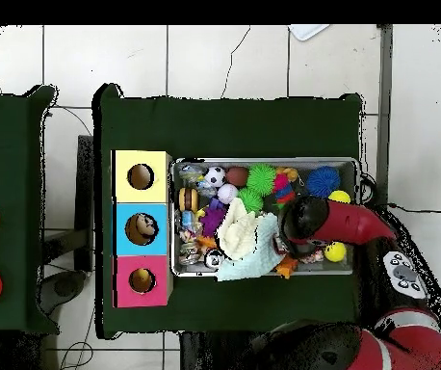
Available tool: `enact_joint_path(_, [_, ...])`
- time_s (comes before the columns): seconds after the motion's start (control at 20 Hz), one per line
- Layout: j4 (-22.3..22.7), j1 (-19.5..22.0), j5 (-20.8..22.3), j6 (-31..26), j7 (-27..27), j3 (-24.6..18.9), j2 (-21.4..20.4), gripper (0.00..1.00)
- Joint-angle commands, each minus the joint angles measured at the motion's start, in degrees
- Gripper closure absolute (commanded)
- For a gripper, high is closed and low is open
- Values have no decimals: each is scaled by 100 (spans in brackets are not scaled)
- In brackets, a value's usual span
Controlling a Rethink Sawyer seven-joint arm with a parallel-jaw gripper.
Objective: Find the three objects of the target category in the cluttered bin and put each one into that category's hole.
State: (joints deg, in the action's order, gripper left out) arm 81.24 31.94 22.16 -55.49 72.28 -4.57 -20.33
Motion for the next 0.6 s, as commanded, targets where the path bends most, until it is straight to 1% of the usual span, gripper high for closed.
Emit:
enact_joint_path(0.05, [807,-337,-704,-263,1366,-287,77,0])
enact_joint_path(0.25, [891,-481,-953,-175,1412,-264,38,0])
enact_joint_path(0.6, [1000,-790,-1250,-193,1454,-91,-171,0])
